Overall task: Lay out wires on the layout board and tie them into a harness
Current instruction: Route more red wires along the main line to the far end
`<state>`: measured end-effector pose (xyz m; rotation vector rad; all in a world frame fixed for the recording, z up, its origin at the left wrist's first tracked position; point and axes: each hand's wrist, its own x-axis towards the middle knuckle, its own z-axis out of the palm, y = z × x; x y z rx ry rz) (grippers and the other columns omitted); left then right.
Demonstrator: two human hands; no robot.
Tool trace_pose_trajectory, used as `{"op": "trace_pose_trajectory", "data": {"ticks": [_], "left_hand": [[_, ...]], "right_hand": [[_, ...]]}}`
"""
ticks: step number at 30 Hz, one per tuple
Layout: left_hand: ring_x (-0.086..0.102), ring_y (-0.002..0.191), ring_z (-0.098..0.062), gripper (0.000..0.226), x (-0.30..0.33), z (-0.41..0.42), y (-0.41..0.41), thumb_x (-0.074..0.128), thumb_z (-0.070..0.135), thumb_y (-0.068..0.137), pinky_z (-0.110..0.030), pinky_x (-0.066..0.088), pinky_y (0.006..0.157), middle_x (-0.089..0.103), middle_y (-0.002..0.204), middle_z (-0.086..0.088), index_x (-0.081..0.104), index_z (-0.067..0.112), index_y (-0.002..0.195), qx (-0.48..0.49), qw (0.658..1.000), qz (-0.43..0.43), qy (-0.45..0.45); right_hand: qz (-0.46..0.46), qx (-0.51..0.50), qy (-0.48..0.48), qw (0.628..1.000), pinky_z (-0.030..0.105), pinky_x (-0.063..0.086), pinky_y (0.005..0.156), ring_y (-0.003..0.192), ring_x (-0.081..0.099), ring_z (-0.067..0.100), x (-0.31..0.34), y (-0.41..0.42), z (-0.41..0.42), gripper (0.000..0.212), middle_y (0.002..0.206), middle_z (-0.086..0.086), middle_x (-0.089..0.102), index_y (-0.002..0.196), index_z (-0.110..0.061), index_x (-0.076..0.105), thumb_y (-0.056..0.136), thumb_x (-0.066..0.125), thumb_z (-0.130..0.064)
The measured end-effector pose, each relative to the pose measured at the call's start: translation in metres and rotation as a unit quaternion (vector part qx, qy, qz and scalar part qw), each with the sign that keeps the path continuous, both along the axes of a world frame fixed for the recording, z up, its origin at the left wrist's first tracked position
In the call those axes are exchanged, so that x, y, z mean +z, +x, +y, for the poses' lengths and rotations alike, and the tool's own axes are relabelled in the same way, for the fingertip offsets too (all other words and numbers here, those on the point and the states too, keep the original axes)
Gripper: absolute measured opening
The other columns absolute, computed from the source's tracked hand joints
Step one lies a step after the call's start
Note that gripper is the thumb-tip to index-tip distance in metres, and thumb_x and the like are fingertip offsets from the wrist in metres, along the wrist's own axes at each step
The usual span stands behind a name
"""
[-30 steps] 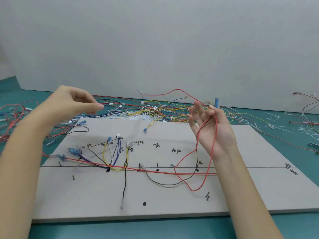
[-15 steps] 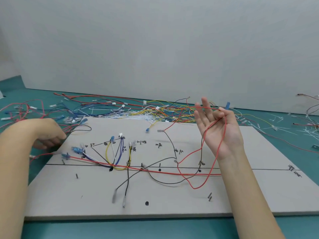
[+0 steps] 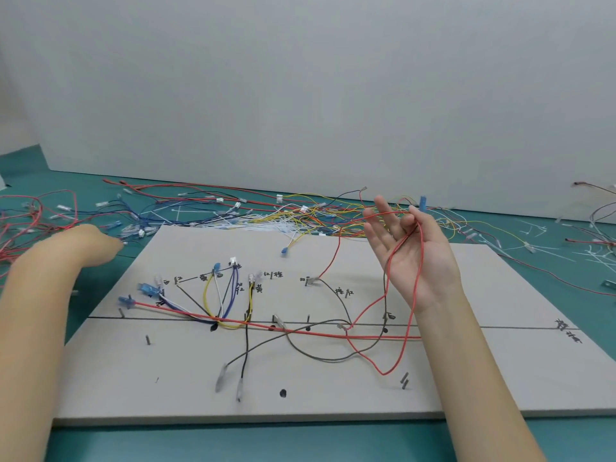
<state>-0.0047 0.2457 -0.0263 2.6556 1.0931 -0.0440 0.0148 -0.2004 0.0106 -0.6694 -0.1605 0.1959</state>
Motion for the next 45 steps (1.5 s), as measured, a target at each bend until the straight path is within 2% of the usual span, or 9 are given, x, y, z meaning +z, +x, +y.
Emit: {"op": "trace_pose_trajectory", "data": {"ticks": [9,12,16,20,24,30,33,38,45], "left_hand": [[0.052,0.113,-0.035,0.019,0.036,-0.093,-0.01,0.055,0.04,0.092,-0.044,0.043,0.096,0.062,0.12,-0.007,0.064,0.026,0.101,-0.118,0.974,-0.174,-0.082],[0.06,0.086,-0.01,0.009,0.05,-0.14,-0.014,0.061,0.032,0.092,-0.027,0.043,0.07,0.068,0.1,0.003,0.067,0.027,0.09,-0.225,0.923,-0.262,-0.172],[0.059,0.077,0.009,0.013,0.057,-0.203,-0.017,0.063,0.033,0.092,-0.009,0.043,0.066,0.069,0.091,0.013,0.069,0.023,0.098,-0.36,0.846,-0.318,-0.231],[0.058,0.099,0.0,0.035,0.041,-0.241,-0.016,0.064,0.047,0.087,-0.019,0.048,0.079,0.063,0.108,0.015,0.06,0.03,0.117,-0.439,0.82,-0.254,-0.266],[0.058,0.08,-0.016,0.027,0.026,-0.251,-0.015,0.048,0.03,0.101,-0.027,0.045,0.071,0.068,0.092,-0.004,0.066,0.017,0.086,-0.417,0.806,-0.289,-0.304],[0.069,0.071,-0.017,0.044,0.041,-0.236,-0.016,0.033,0.028,0.106,-0.026,0.059,0.067,0.074,0.082,-0.013,0.065,0.005,0.085,-0.263,0.638,-0.369,-0.622],[0.072,0.077,-0.018,0.046,0.048,-0.231,-0.017,0.036,0.027,0.103,-0.026,0.058,0.068,0.074,0.09,-0.015,0.073,0.006,0.086,-0.255,0.556,-0.329,-0.719],[0.072,0.082,-0.016,0.027,0.049,-0.23,-0.03,0.054,0.022,0.089,-0.024,0.057,0.072,0.074,0.098,-0.014,0.078,0.014,0.098,-0.354,0.498,-0.173,-0.772],[0.063,0.114,-0.028,0.051,0.049,-0.224,-0.042,0.036,-0.016,0.092,-0.028,0.054,0.09,0.061,0.128,-0.021,0.055,0.009,0.132,-0.576,0.459,0.087,-0.671]], "right_hand": [[-0.008,0.005,-0.033,0.999,0.035,0.058,0.081,0.102,0.068,0.031,0.002,-0.005,0.007,0.034,0.108,0.014,0.071,0.065,-0.014,0.05,0.098,0.048,-0.02],[-0.002,0.007,-0.039,0.999,0.035,0.059,0.081,0.1,0.069,0.031,0.003,-0.007,0.01,0.035,0.103,0.013,0.072,0.064,-0.013,0.051,0.098,0.047,-0.02],[0.007,0.01,-0.042,0.999,0.035,0.058,0.082,0.098,0.069,0.031,0.003,-0.01,0.016,0.035,0.101,0.015,0.072,0.064,-0.012,0.051,0.099,0.047,-0.019],[0.003,0.038,-0.035,0.999,0.037,0.056,0.088,0.099,0.07,0.032,0.004,-0.015,0.02,0.036,0.105,0.019,0.071,0.064,-0.01,0.054,0.098,0.047,-0.018],[-0.017,0.054,-0.03,0.998,0.036,0.055,0.091,0.106,0.067,0.032,0.004,-0.017,0.023,0.043,0.11,0.021,0.07,0.064,-0.007,0.066,0.099,0.046,-0.021],[-0.003,0.002,-0.054,0.999,0.023,0.053,0.056,0.062,0.065,0.016,0.007,-0.016,0.014,0.049,0.078,0.002,0.072,0.069,-0.017,0.075,0.099,0.045,-0.041],[0.0,0.006,-0.069,0.998,0.018,0.035,0.038,0.041,0.041,0.01,0.006,-0.015,0.017,0.052,0.054,-0.004,0.05,0.07,-0.016,0.072,0.099,0.042,-0.046],[0.008,0.152,-0.044,0.987,0.016,0.01,0.028,0.038,0.01,0.005,0.004,-0.018,0.016,0.047,0.051,-0.007,0.02,0.071,-0.015,0.06,0.096,0.042,-0.05],[0.014,0.205,-0.042,0.978,0.016,0.01,0.033,0.048,0.018,0.006,0.007,-0.024,0.008,0.016,0.065,-0.004,0.03,0.078,-0.012,0.047,0.091,0.041,-0.019]]}}
